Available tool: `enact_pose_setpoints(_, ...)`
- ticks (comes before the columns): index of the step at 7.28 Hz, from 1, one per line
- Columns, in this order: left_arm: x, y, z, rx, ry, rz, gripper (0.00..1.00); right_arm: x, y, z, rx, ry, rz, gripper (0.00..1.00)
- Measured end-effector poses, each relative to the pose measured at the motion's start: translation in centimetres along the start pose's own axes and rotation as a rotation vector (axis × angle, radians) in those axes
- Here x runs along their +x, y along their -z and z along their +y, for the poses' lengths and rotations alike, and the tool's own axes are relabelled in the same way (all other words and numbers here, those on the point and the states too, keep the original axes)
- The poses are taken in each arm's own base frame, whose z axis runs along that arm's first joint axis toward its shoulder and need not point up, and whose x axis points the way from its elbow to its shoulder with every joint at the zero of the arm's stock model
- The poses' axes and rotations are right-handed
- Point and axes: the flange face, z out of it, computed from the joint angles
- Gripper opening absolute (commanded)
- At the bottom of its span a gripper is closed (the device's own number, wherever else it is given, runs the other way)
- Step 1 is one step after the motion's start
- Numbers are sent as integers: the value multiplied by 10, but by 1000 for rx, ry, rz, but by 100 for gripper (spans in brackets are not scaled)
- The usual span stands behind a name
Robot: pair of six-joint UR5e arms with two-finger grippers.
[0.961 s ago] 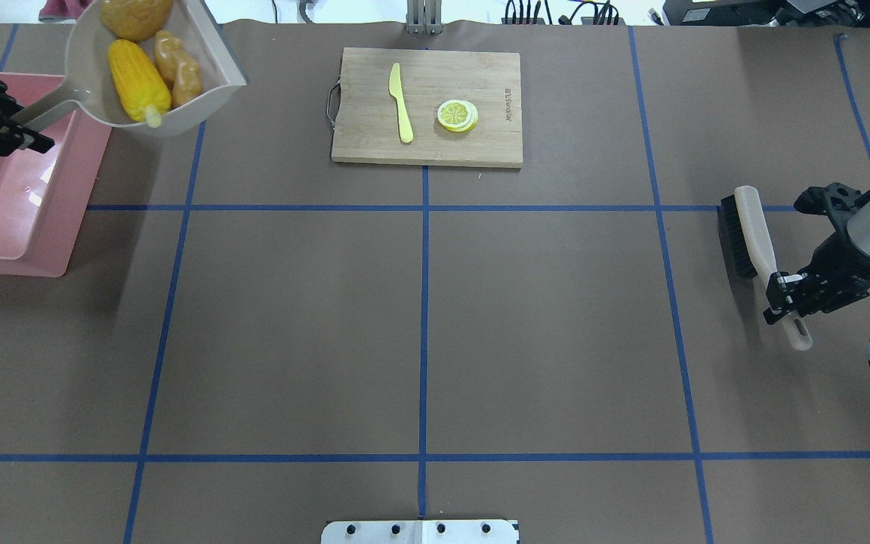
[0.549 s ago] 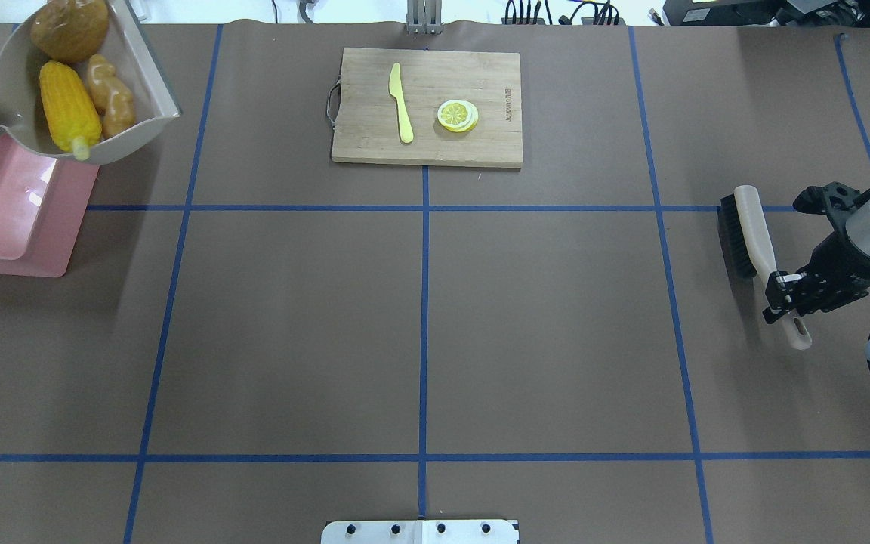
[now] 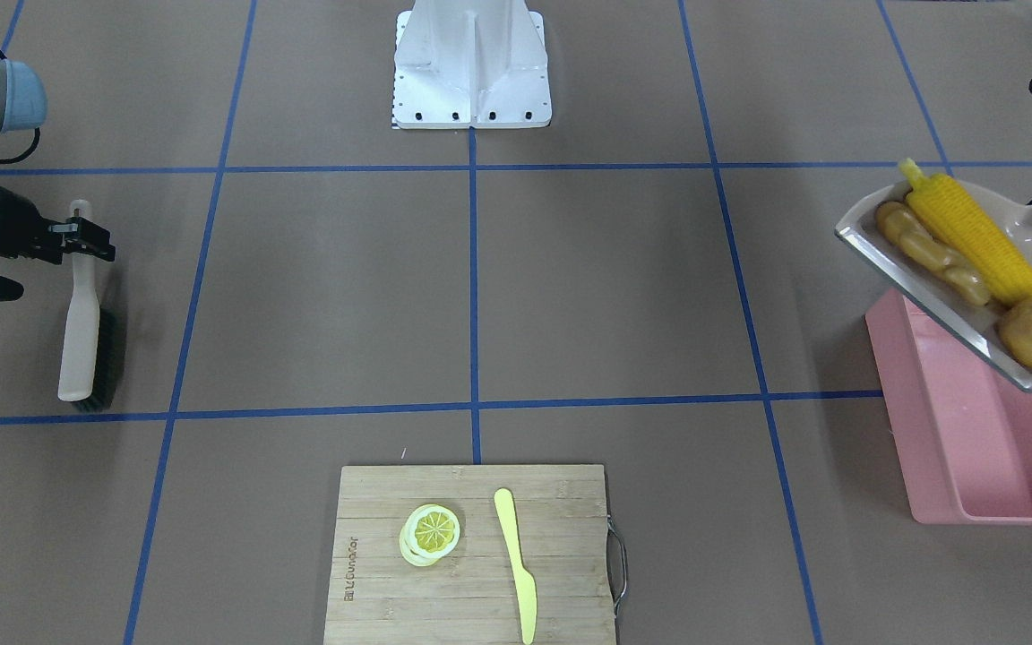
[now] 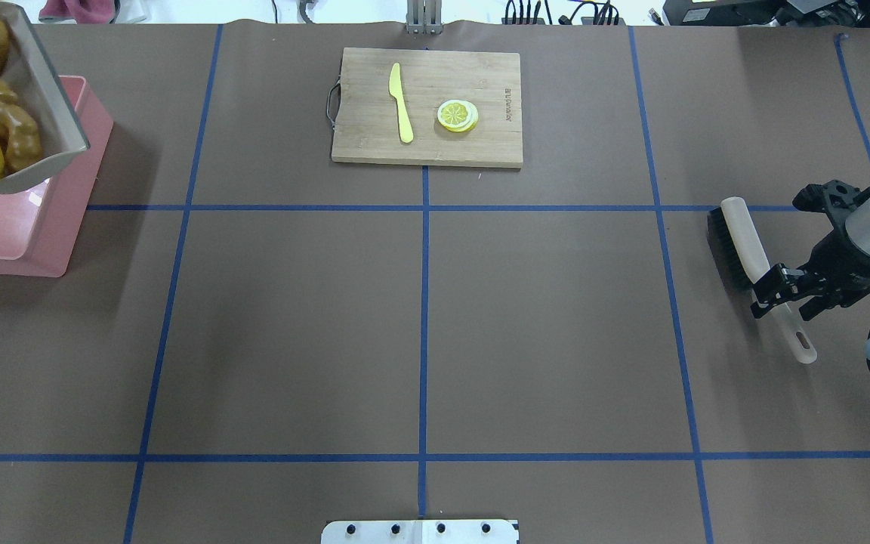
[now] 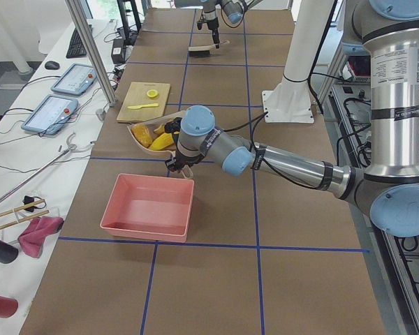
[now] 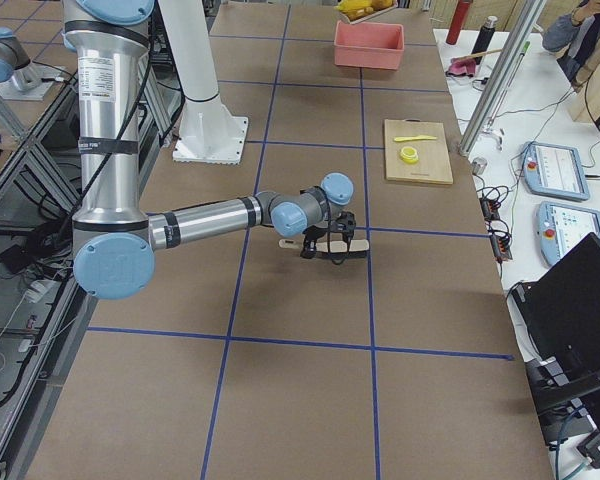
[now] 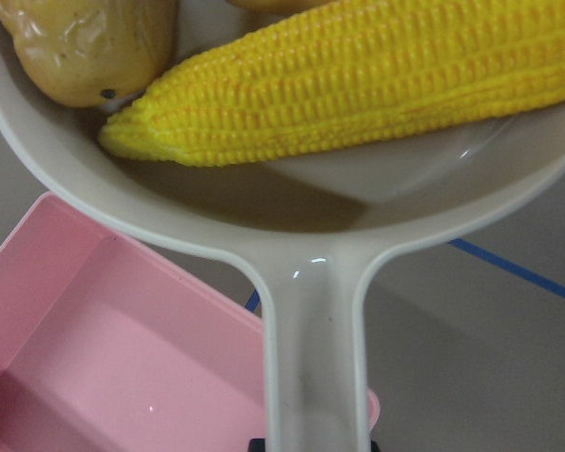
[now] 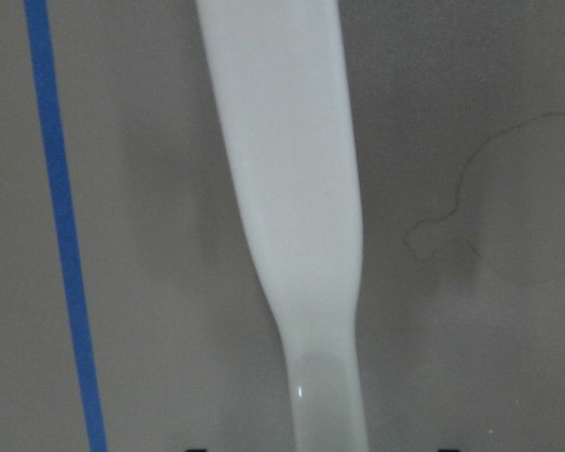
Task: Sweep and dump trash into bin
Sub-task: 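Set the brush down on the table with the right gripper and withdraw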
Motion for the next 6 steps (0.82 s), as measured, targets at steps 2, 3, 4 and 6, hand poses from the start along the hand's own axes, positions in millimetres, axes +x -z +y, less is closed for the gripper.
enact_pose_setpoints(2,-5,21,45,2,52,-23,0,17,22,-10,57,-11,8,100)
enact_pose_setpoints(3,-4,27,65,2,74,-21,0,34,38,-17,113,19,41,100)
enact_pose_setpoints(4,-5,33,80,-4,89,-20,0,60,57,-25,170,79,92,100)
enact_pose_setpoints(6,-13,45,110,-43,140,-1,0,137,97,-19,241,107,156,100)
